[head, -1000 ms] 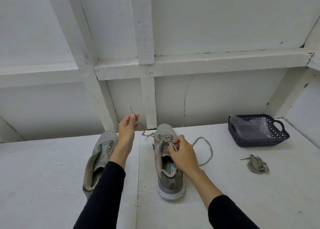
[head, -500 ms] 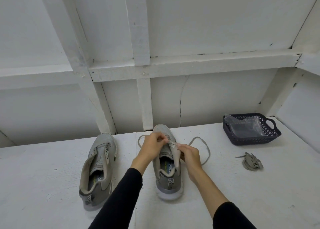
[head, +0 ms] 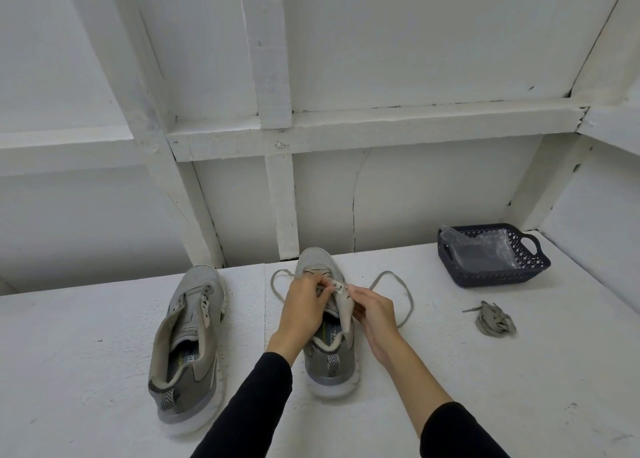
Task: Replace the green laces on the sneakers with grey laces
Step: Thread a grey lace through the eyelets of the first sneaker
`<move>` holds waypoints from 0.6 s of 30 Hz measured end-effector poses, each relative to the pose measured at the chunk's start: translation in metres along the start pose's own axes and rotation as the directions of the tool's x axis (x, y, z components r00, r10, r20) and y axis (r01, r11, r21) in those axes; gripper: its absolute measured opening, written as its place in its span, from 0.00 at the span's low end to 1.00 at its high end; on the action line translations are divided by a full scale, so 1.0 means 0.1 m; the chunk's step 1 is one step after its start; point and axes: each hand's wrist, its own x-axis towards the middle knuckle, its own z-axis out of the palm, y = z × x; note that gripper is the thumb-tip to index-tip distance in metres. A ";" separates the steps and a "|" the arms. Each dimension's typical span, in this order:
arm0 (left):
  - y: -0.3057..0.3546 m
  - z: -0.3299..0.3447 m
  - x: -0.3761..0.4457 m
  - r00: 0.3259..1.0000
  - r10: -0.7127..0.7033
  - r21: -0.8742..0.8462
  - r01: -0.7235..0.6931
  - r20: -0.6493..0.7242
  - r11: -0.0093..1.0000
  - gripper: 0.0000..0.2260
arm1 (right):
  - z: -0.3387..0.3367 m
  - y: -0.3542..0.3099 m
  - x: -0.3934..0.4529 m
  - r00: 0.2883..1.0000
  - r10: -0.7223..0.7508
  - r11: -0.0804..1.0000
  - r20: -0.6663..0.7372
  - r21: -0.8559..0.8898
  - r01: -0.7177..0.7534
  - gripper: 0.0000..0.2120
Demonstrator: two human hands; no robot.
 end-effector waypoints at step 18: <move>0.00 0.03 -0.05 0.978 0.177 0.224 -0.148 -0.114 0.963 0.08 | 0.01 -0.01 -0.01 0.990 -0.134 0.974 0.050 -0.177 0.141 0.09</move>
